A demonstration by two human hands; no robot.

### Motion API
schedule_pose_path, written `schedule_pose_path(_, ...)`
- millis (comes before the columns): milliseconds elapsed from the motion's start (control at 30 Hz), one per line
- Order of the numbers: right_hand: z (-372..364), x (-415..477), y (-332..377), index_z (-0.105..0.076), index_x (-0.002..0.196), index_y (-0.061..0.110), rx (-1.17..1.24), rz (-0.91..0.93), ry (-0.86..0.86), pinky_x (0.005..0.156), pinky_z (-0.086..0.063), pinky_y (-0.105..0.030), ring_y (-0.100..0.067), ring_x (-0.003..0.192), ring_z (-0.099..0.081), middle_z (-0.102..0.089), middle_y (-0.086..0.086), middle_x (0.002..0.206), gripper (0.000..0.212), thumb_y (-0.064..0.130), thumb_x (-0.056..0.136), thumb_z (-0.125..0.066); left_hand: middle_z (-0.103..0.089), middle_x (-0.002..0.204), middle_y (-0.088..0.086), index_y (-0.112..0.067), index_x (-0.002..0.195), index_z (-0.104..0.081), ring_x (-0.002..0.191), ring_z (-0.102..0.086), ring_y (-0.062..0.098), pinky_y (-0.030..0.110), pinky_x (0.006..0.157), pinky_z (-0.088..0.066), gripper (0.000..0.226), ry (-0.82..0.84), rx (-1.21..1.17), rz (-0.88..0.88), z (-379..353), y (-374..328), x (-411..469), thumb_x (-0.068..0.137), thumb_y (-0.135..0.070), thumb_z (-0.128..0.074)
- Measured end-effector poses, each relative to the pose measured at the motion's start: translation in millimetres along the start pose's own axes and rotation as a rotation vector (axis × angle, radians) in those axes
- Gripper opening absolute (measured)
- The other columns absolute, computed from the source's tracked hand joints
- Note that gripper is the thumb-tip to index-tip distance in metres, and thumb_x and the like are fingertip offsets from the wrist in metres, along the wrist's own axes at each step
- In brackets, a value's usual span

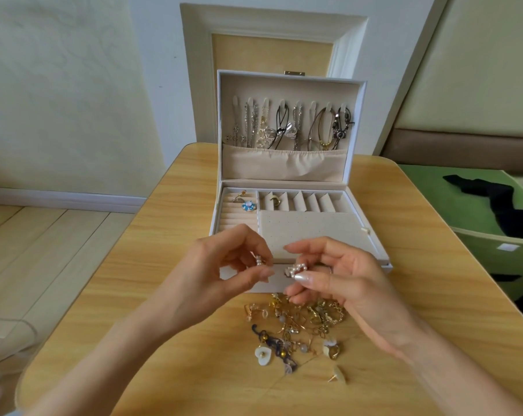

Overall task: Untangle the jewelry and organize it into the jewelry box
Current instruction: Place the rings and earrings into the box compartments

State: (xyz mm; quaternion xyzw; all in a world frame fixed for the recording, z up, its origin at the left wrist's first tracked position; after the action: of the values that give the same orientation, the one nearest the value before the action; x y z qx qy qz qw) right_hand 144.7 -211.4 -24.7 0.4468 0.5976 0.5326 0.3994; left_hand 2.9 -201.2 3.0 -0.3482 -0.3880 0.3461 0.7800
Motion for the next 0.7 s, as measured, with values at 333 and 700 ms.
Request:
schedule_pose_path(333, 3.9, 0.9, 6.4, -0.062, 0.086, -0.005, -0.006, 0.020, -0.090, 0.063, -0.056, -0.028, -0.031, 0.072, -0.071, -0.071, -0.013, 0.085, 0.024, 0.009, 0.067, -0.069, -0.059, 0.088, -0.006, -0.019, 0.092, -0.068, 0.069, -0.055, 0.015, 0.027, 0.063, -0.048, 0.018, -0.017, 0.128, -0.079, -15.3, -9.3, 1.2, 0.084, -0.031, -0.056)
schedule_pose_path(700, 28.5, 26.1, 30.3, -0.068, 0.097, 0.003, -0.135, 0.037, -0.129, 0.062, -0.056, -0.023, -0.029, 0.072, -0.071, -0.066, -0.015, 0.085, 0.021, -0.007, 0.080, -0.062, -0.067, 0.074, 0.001, -0.019, 0.088, -0.066, 0.069, -0.065, 0.014, 0.035, 0.068, -0.053, 0.005, -0.099, 0.116, 0.050, -2.8, -3.3, 33.6, 0.084, -0.018, -0.068)
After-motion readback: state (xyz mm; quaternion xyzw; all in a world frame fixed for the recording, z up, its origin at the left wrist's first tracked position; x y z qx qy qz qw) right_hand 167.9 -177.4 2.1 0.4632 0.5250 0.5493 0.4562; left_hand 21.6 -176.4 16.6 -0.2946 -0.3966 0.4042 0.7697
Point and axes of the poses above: each hand's wrist, its own x-axis towards the middle knuckle, its own z-axis out of the back of the hand, y = z × x, the point moved 9 cm from there along x, towards the middle knuckle
